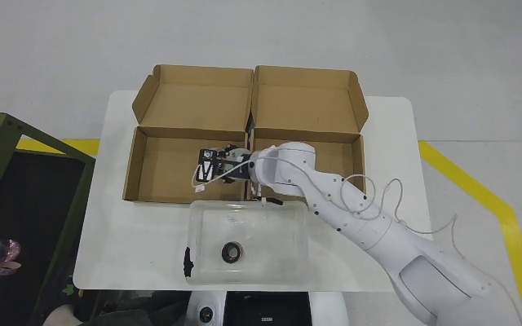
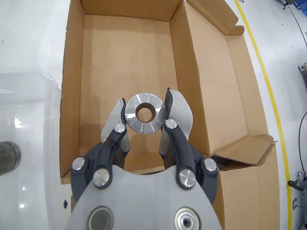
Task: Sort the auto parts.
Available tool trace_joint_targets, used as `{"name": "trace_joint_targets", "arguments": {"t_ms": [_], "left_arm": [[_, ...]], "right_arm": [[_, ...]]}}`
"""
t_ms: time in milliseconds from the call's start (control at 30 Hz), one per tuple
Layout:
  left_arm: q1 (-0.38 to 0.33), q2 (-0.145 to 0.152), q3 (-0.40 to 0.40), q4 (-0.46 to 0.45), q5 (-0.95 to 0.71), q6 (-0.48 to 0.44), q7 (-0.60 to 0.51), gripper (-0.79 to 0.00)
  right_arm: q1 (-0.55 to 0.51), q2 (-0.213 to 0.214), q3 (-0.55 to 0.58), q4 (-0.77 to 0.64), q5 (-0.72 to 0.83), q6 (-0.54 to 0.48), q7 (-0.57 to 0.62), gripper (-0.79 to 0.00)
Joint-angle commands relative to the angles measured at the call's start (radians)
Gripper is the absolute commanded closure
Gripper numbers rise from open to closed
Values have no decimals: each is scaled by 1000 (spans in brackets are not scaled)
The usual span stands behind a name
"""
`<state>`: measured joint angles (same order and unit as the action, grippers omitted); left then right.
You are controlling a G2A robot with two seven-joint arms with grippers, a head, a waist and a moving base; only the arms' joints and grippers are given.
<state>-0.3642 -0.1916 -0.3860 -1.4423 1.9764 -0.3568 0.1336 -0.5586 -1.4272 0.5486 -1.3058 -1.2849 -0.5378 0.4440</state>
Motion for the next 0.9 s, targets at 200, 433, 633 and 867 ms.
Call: {"name": "trace_joint_targets", "arguments": {"t_ms": [200, 433, 633, 867], "left_arm": [[0, 0, 0, 0, 0, 0, 0, -785], [0, 0, 0, 0, 0, 0, 0, -785], [0, 0, 0, 0, 0, 0, 0, -785], [0, 0, 0, 0, 0, 0, 0, -785]], "right_arm": [[51, -50, -34, 114, -3, 40, 22, 0], [76, -88, -57, 191, -5, 59, 46, 0], [93, -117, -73, 253, -31, 84, 62, -83], [94, -139, -81, 284, -67, 105, 79, -191]]}}
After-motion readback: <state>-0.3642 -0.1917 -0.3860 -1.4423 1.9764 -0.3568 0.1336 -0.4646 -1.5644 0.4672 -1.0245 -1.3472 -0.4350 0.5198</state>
